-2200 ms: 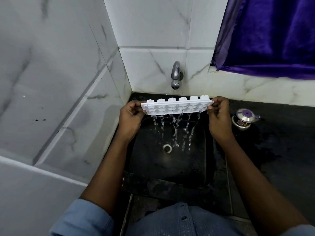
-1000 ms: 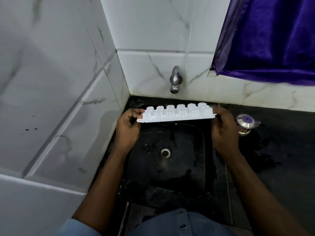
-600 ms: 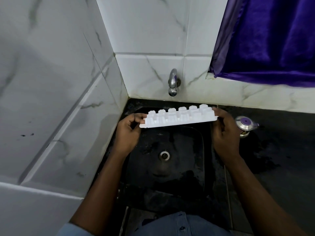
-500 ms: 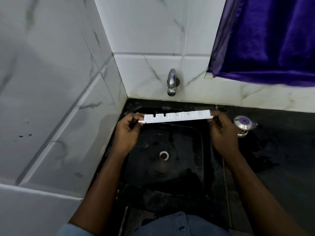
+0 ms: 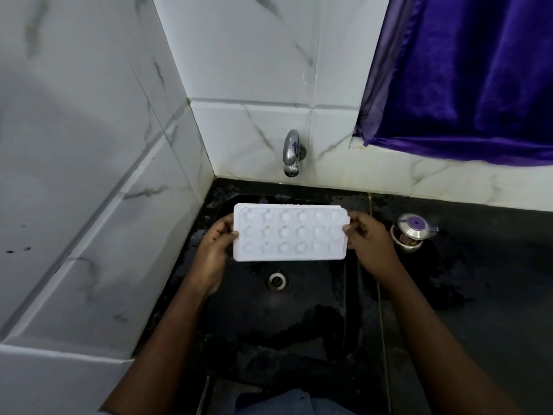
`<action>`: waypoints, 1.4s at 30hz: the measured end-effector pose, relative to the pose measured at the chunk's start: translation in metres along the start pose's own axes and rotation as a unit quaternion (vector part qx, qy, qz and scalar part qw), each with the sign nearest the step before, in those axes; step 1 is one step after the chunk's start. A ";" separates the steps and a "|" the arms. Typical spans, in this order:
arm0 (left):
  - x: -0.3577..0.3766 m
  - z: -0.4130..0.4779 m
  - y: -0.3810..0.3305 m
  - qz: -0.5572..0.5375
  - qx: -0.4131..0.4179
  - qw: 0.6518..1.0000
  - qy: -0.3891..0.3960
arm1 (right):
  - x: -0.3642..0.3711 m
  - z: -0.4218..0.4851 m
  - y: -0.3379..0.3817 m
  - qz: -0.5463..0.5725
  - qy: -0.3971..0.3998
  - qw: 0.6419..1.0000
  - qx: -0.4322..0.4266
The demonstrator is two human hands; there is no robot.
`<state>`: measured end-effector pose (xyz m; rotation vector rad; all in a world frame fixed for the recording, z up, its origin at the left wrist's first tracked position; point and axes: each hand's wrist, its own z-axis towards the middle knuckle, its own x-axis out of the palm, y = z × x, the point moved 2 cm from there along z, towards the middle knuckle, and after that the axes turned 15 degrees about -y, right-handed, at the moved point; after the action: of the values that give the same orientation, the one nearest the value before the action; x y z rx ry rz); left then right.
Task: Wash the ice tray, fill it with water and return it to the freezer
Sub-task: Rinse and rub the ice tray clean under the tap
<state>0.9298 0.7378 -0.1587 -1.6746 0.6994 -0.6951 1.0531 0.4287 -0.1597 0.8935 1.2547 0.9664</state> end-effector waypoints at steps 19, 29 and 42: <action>0.000 0.047 0.068 -0.233 -0.266 0.935 -0.035 | 0.171 0.153 0.056 0.076 0.094 0.949 0.292; 0.037 0.077 0.071 -0.219 -0.292 0.929 -0.061 | 0.193 0.211 0.031 -0.089 0.114 0.963 0.228; 0.047 0.081 0.066 -0.235 -0.272 0.933 -0.017 | 0.202 0.234 0.023 -0.151 0.124 0.966 0.168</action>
<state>1.0156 0.7407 -0.2345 -2.4053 0.4885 -0.8508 1.2944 0.6211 -0.1831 0.8218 1.7496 0.6433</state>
